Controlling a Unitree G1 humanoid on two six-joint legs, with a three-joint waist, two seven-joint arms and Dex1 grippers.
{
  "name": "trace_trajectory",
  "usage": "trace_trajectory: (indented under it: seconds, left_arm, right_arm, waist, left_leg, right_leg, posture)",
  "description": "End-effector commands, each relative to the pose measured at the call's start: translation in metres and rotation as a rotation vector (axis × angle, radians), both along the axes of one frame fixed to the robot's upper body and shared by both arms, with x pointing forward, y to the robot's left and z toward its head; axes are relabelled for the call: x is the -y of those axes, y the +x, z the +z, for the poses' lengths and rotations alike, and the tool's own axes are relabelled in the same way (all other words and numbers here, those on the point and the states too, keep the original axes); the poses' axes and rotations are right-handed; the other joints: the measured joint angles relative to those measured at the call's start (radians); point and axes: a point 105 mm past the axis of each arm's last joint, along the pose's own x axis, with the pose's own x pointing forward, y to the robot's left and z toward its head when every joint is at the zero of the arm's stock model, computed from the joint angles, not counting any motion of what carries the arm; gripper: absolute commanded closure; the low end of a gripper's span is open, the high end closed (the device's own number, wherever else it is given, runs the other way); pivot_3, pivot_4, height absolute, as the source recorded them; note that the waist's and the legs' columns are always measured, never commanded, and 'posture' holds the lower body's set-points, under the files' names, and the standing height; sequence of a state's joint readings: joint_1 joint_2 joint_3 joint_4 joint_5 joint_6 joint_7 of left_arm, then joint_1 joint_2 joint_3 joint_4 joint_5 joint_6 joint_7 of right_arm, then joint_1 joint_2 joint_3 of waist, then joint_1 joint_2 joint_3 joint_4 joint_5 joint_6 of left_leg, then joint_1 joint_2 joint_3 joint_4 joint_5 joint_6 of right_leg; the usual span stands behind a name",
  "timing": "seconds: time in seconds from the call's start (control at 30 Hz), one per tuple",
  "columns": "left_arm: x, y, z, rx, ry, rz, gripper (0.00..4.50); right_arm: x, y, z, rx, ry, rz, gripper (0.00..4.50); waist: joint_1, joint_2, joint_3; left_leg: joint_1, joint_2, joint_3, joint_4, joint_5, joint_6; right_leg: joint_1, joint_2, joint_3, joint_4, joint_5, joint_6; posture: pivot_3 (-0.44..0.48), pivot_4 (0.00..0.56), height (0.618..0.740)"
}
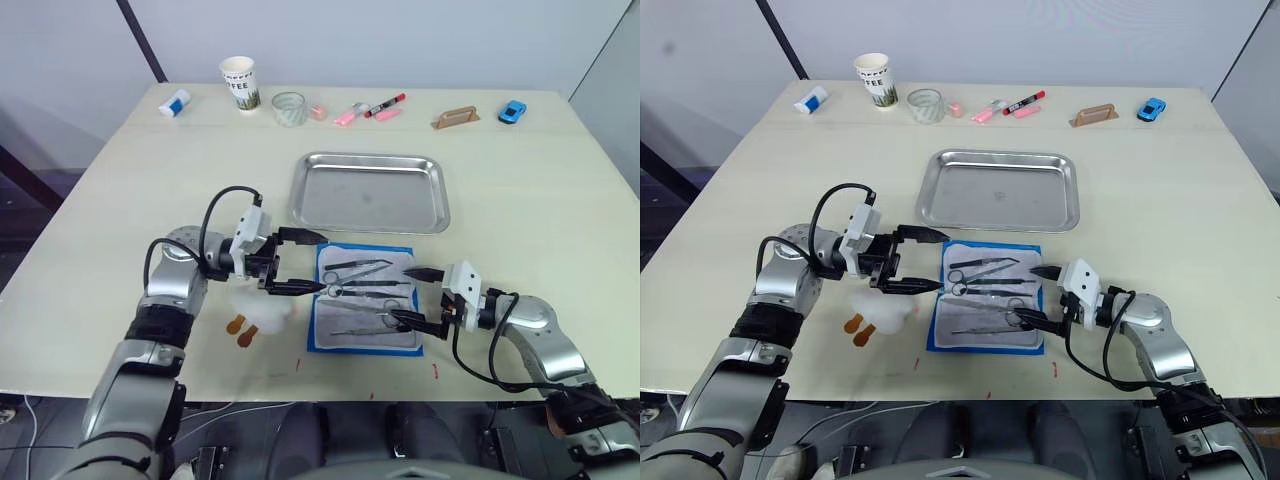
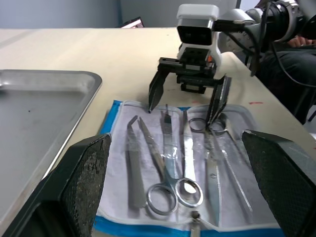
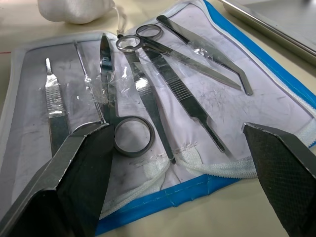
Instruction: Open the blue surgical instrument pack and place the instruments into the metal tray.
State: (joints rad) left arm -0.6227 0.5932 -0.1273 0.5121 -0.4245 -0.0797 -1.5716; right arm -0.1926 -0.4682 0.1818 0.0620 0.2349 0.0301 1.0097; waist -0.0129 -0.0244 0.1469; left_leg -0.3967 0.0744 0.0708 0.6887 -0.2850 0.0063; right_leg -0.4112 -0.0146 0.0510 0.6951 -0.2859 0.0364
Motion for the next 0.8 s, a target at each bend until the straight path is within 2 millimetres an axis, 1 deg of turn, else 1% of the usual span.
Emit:
trace_trajectory:
  seconds: [0.03, 0.1, 0.2, 0.23, 0.27, 0.4, 0.43, 0.47, 0.5, 0.53, 0.57, 0.6, 0.67, 0.8]
  left_arm:
    - [0.006, 0.004, 0.001, 0.025, 0.029, -0.039, 0.03]
    - [0.008, 0.007, -0.001, 0.023, 0.041, -0.039, 0.03]
    - [0.012, 0.011, -0.005, 0.02, 0.051, -0.039, 0.77]
    - [0.014, 0.013, -0.007, 0.028, 0.058, -0.036, 1.23]
    - [0.016, 0.013, -0.008, 0.028, 0.062, -0.042, 1.58]
    - [0.018, 0.014, -0.011, 0.028, 0.067, -0.048, 1.58]
    - [0.018, 0.016, -0.012, 0.031, 0.069, -0.042, 1.77]
    - [0.018, 0.016, -0.013, 0.032, 0.071, -0.038, 2.01]
    - [0.018, 0.017, -0.014, 0.031, 0.073, -0.035, 2.35]
    - [0.018, 0.017, -0.015, 0.031, 0.075, -0.034, 2.82]
    - [0.018, 0.018, -0.016, 0.035, 0.081, -0.03, 2.82]
    - [0.017, 0.019, -0.017, 0.039, 0.085, -0.027, 3.42]
    - [0.017, 0.02, -0.019, 0.045, 0.089, -0.019, 4.13]
    - [0.018, 0.022, -0.024, 0.043, 0.11, -0.005, 4.13]
  right_arm:
    - [0.003, -0.004, -0.02, -0.062, -0.051, -0.022, 0.0]
    - [0.003, -0.004, -0.02, -0.062, -0.051, -0.025, 0.0]
    - [0.002, -0.005, -0.021, -0.063, -0.05, -0.025, 0.0]
    - [0.002, -0.005, -0.021, -0.062, -0.05, -0.026, 0.0]
    - [0.002, -0.005, -0.021, -0.061, -0.049, -0.027, 0.0]
    - [0.002, -0.005, -0.021, -0.058, -0.048, -0.028, 0.0]
    - [0.001, -0.005, -0.021, -0.058, -0.048, -0.028, 0.0]
    - [0.001, -0.005, -0.02, -0.058, -0.048, -0.029, 0.0]
    - [0.002, -0.005, -0.02, -0.058, -0.048, -0.029, 0.0]
    - [0.001, -0.005, -0.02, -0.057, -0.048, -0.029, 0.0]
    - [0.001, -0.005, -0.02, -0.058, -0.048, -0.028, 0.0]
    - [0.001, -0.005, -0.02, -0.058, -0.047, -0.028, 0.0]
    - [0.001, -0.005, -0.021, -0.058, -0.047, -0.028, 0.0]
    - [0.0, -0.005, -0.021, -0.058, -0.044, -0.028, 0.0]
  waist:
    - [-0.001, 0.0, 0.0]
    - [-0.002, 0.0, 0.0]
    - [-0.002, 0.0, 0.0]
    - [-0.002, 0.0, 0.0]
    - [-0.002, 0.0, 0.0]
    - [-0.002, 0.0, 0.0]
    - [-0.002, 0.0, 0.0]
    - [-0.002, 0.0, 0.0]
    - [-0.002, 0.0, 0.0]
    - [-0.002, 0.0, 0.0]
    - [-0.002, 0.0, 0.0]
    - [-0.002, 0.0, 0.0]
    - [-0.002, 0.0, 0.0]
    - [-0.002, 0.0, 0.0]
  left_leg:
    - [0.0, 0.0, 0.0, 0.0, 0.0, 0.0]
    - [0.0, 0.0, 0.0, 0.0, 0.0, 0.0]
    - [0.0, 0.0, 0.0, 0.0, 0.0, 0.0]
    - [0.0, 0.0, 0.0, 0.0, 0.0, 0.0]
    - [0.0, 0.0, 0.0, 0.0, 0.0, 0.0]
    - [0.0, 0.0, 0.0, 0.0, 0.0, 0.0]
    - [0.0, 0.0, 0.0, 0.0, 0.0, 0.0]
    - [0.0, 0.0, 0.0, 0.0, 0.0, 0.0]
    - [0.0, 0.0, 0.0, 0.0, 0.0, 0.0]
    - [0.0, 0.0, 0.0, 0.0, 0.0, 0.0]
    - [0.0, 0.0, 0.0, 0.0, 0.0, 0.0]
    - [0.0, 0.0, 0.0, 0.0, 0.0, 0.0]
    - [0.0, 0.0, 0.0, 0.0, 0.0, 0.0]
    - [0.0, 0.0, 0.0, 0.0, 0.0, 0.0]
  right_leg:
    - [0.0, 0.0, 0.0, 0.0, 0.0, 0.0]
    - [0.0, 0.0, 0.0, 0.0, 0.0, 0.0]
    - [0.0, 0.0, 0.0, 0.0, 0.0, 0.0]
    - [0.0, 0.0, 0.0, 0.0, 0.0, 0.0]
    - [0.0, 0.0, 0.0, 0.0, 0.0, 0.0]
    - [0.0, 0.0, 0.0, 0.0, 0.0, 0.0]
    - [0.0, 0.0, 0.0, 0.0, 0.0, 0.0]
    - [0.0, 0.0, 0.0, 0.0, 0.0, 0.0]
    - [0.0, 0.0, 0.0, 0.0, 0.0, 0.0]
    - [0.0, 0.0, 0.0, 0.0, 0.0, 0.0]
    - [0.0, 0.0, 0.0, 0.0, 0.0, 0.0]
    - [0.0, 0.0, 0.0, 0.0, 0.0, 0.0]
    - [0.0, 0.0, 0.0, 0.0, 0.0, 0.0]
    - [0.0, 0.0, 0.0, 0.0, 0.0, 0.0]
  posture:
    - [0.0, 0.15, 0.718]
    - [0.0, 0.15, 0.718]
    - [0.0, 0.15, 0.718]
    - [0.0, 0.15, 0.718]
    - [0.0, 0.15, 0.718]
    - [0.0, 0.15, 0.718]
    - [0.0, 0.15, 0.718]
    - [0.0, 0.15, 0.718]
    - [0.0, 0.15, 0.718]
    - [0.0, 0.15, 0.718]
    - [0.0, 0.15, 0.718]
    - [0.0, 0.15, 0.718]
    - [0.0, 0.15, 0.718]
    - [0.0, 0.15, 0.718]
